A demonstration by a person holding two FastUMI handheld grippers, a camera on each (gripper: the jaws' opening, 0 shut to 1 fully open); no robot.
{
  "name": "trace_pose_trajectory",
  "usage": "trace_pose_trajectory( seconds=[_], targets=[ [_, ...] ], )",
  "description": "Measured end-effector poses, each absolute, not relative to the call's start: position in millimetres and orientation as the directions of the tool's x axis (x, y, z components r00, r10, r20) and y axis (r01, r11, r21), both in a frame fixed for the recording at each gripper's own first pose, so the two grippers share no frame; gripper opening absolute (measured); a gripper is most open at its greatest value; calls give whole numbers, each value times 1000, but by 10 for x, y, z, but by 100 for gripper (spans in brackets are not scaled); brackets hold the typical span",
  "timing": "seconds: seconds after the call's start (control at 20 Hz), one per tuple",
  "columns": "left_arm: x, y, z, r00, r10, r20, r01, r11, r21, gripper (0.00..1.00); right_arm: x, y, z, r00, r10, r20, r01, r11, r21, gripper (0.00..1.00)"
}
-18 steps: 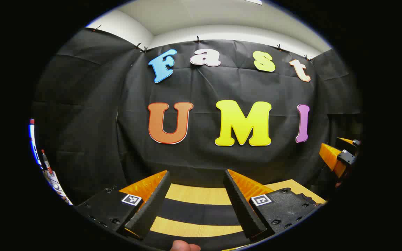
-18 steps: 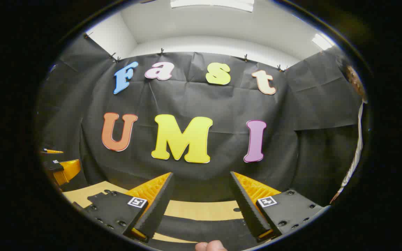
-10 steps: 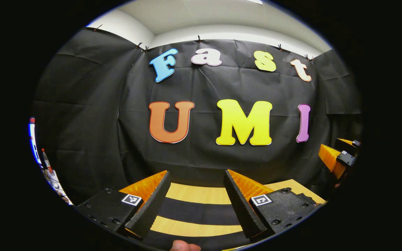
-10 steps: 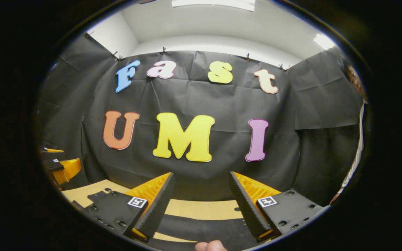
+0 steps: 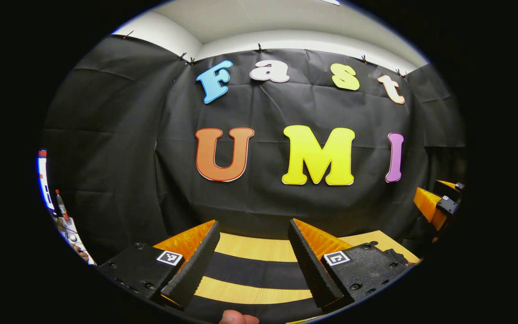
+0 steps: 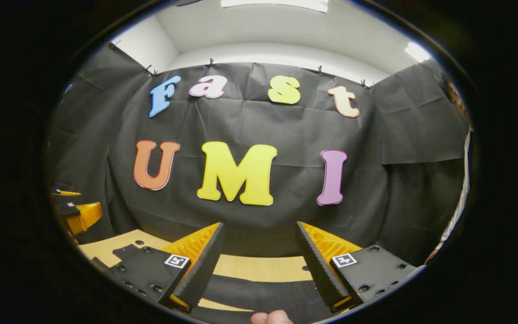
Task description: Grasp the waist and the cuffs of the jeans and fold them to make the two legs overlap; first hold the waist and fold one-third of the jeans toward the cuffs, then hold the cuffs and fold the remaining one-third in the same direction to finish folding.
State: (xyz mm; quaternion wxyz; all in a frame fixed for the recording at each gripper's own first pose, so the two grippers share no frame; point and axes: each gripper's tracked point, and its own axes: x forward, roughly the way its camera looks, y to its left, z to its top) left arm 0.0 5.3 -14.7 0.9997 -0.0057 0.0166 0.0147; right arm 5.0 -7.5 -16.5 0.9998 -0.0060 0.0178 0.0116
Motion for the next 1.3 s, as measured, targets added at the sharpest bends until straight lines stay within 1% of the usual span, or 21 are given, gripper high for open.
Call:
trace_pose_trajectory(
  seconds=[0.15,0.2,0.35,0.4,0.45,0.5,0.55,0.6,0.65,0.7,0.75,0.85,0.9,1.0,1.1,1.15,1.25,1.3],
  targets=[
    [-16,175,-242,997,53,-56,-54,998,-18,98,45,-217,-262,998,33,-54,-35,999,-33,96],
    [-20,209,-270,996,60,-63,-61,998,-15,98,25,-288,-295,997,34,-63,-36,999,-32,99],
    [-24,243,-367,994,60,-88,-61,998,-13,98,-23,-575,-450,994,19,-111,-22,1000,-19,99],
    [-38,237,-428,992,53,-113,-57,998,-34,98,-58,-679,-558,989,21,-146,-22,1000,-5,96],
    [-67,258,-516,989,50,-142,-60,996,-69,98,-100,-796,-706,981,23,-193,-21,1000,12,99],
    [-110,298,-604,982,59,-179,-80,991,-111,98,-142,-908,-818,973,25,-231,-19,999,28,99],
    [-168,381,-720,973,77,-217,-112,982,-154,98,-170,-1059,-942,963,15,-270,-4,999,43,96],
    [-243,498,-847,960,108,-256,-159,970,-186,98,-192,-1222,-1076,953,-1,-304,17,999,48,99],
    [-338,632,-987,943,148,-299,-216,953,-210,98,-211,-1375,-1197,942,-17,-335,35,998,48,96],
    [-427,776,-1110,923,177,-342,-266,935,-233,98,-236,-1497,-1312,932,-28,-361,48,998,46,96],
    [-553,923,-1257,896,212,-390,-325,912,-251,99,-245,-1610,-1416,923,-33,-384,54,998,43,99],
    [-746,1199,-1521,844,268,-464,-441,839,-318,98,-283,-1732,-1597,904,-25,-426,52,997,50,99],
    [-853,1354,-1626,819,298,-490,-499,793,-351,98,-292,-1777,-1667,896,-24,-443,53,997,54,96],
    [-1067,1678,-1872,767,337,-546,-598,682,-420,98,-323,-1851,-1776,879,-35,-476,78,994,70,99],
    [-1274,1872,-2092,718,328,-614,-674,547,-496,99,-350,-1872,-1837,864,-56,-500,104,992,69,99],
    [-1392,1946,-2224,685,312,-659,-716,459,-526,99,-367,-1860,-1857,857,-61,-511,113,991,72,99],
    [-1581,2012,-2461,616,277,-737,-784,303,-542,99,-405,-1852,-1942,838,-70,-541,139,986,87,99],
    [-1637,2021,-2545,586,267,-765,-809,247,-533,99,-442,-1862,-2026,821,-74,-566,162,981,107,99]
  ],
)
